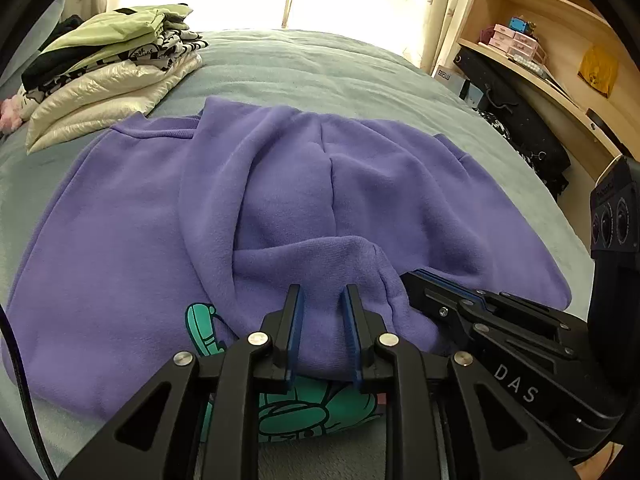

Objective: Fold large clothes

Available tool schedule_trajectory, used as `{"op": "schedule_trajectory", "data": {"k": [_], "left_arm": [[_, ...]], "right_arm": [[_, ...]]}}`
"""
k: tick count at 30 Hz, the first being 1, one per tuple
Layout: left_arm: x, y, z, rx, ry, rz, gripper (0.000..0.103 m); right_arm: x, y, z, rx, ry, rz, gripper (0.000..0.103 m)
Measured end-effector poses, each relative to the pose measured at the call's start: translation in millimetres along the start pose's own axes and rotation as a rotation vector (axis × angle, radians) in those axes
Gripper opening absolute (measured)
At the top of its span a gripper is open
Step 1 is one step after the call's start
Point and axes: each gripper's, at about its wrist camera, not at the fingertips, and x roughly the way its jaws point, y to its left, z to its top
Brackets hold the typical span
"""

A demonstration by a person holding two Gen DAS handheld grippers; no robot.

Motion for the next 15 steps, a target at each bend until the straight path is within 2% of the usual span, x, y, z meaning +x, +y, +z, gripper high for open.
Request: {"op": "schedule_trajectory", "data": {"k": [4,9,15], "left_arm": [[-6.5,-2.9,0.1,-0.026,-0.004,0.003,0.022],[-30.4,-8.4,0.7,-0.030,-0.045,0.025,0.043],[-75.0,-8.9,-6.5,-0.036,-0.108,0.010,0.050]], "right_arm": [[-0.8,3.1,1.8,-0.011,0.003,-0.006,0.005],[-16.2,14.0,4.0,-0.033,0.000,-0.046,0.005],[-54.4,29.2,-2.1,-0.016,-0.050,-0.037,0.005]]}}
